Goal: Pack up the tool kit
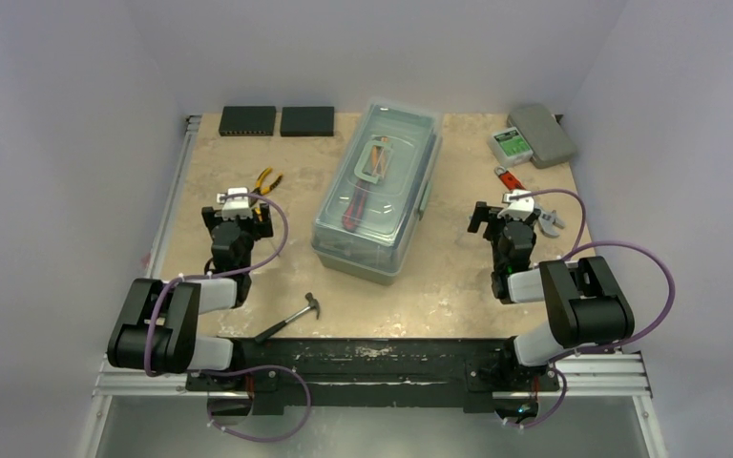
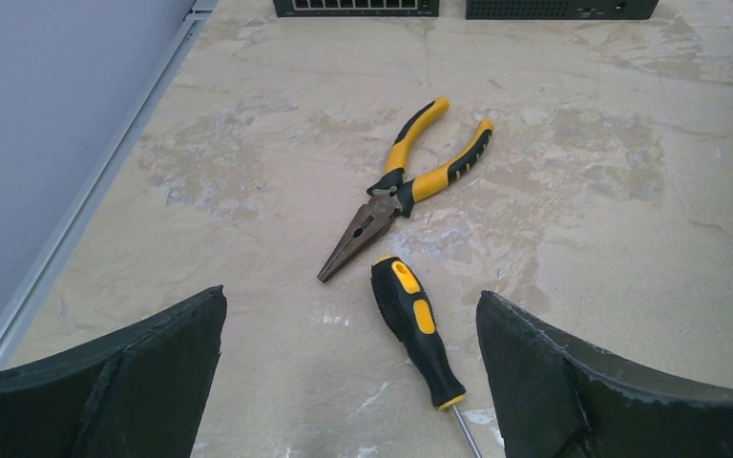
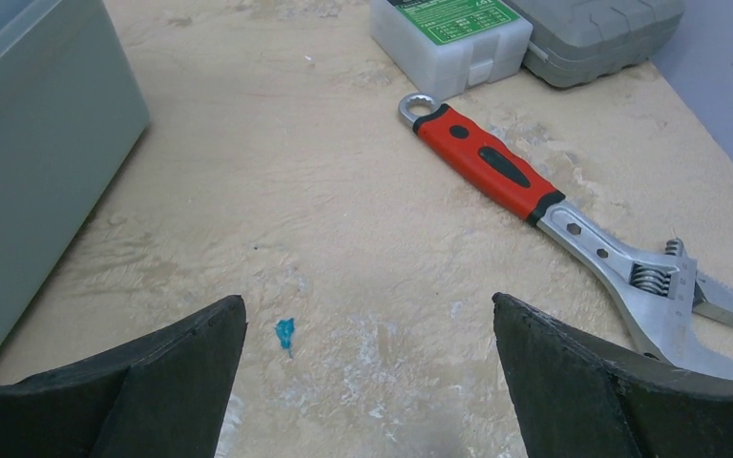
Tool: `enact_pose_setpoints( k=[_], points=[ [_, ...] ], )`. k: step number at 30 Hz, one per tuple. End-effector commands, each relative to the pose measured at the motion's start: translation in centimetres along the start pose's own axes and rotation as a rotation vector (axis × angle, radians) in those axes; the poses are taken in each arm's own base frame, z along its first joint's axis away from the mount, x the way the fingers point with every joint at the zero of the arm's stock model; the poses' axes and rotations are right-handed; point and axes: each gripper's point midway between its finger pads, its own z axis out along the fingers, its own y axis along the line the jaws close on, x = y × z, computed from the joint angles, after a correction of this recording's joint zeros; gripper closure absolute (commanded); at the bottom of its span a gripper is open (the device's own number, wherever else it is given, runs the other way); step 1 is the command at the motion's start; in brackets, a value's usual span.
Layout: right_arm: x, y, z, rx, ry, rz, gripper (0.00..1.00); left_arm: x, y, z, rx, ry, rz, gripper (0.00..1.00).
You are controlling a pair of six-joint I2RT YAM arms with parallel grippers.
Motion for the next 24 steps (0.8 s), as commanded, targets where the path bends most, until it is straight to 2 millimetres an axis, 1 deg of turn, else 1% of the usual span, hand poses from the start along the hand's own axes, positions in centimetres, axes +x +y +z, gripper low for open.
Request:
enact_pose_setpoints(
  k=[1, 9, 24],
  points=[
    [-1.89, 0.17, 0.52, -0.007, -0.059, -0.006, 0.01, -1.79, 1.0, 0.55, -0.057, -0.043, -0.047, 0.0],
    [-1.81, 0.39, 0.7, -0.017, -0.05, -0.002, 0.01, -1.84, 0.85, 0.68, -0.05, -0.038, -0.046, 0.0],
    [-1.87, 0.17, 0.56, -0.009, -0.057, -0.005, 0.01, -1.87, 0.89, 0.66, -0.052, -0.041, -0.047, 0.0]
  ],
)
